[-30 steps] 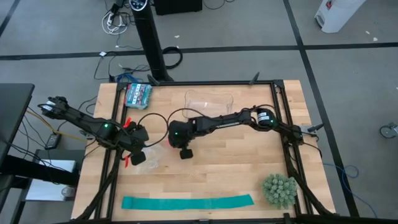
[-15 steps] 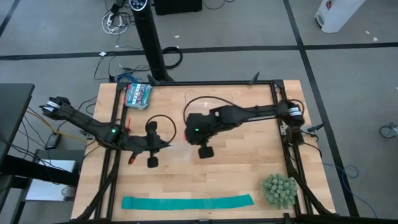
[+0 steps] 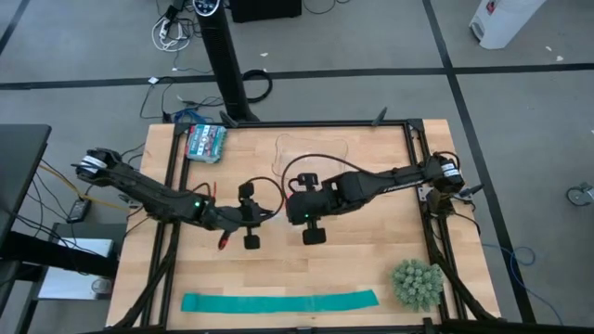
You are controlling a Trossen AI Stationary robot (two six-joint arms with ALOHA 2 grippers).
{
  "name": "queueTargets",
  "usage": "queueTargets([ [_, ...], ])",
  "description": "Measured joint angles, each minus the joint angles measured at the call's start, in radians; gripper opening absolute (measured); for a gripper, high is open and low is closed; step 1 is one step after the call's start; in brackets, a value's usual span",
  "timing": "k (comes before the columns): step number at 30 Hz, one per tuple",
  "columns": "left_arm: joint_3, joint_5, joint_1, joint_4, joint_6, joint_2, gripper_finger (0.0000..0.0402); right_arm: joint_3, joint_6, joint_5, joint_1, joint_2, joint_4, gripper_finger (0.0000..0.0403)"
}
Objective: Roll bandage
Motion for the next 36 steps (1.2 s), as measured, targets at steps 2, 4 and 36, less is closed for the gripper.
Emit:
queueTargets([
  [2, 0.000, -0.032, 0.008, 0.016, 0.001, 0.023, 0.0006, -0.029, 0.032, 0.019, 0.009, -0.004, -0.007, 0.0002],
  [4, 0.000, -0.047, 0.021, 0.030, 0.003, 0.036, 0.0006, -0.065, 0.068, 0.037, 0.017, -0.015, -0.004, 0.0002],
  [36, 0.001, -0.003, 0.085, 0.226, 0.030, 0.107, 0.0006, -0.587, 0.109, 0.215, -0.014, -0.228, 0.601, 0.0002],
])
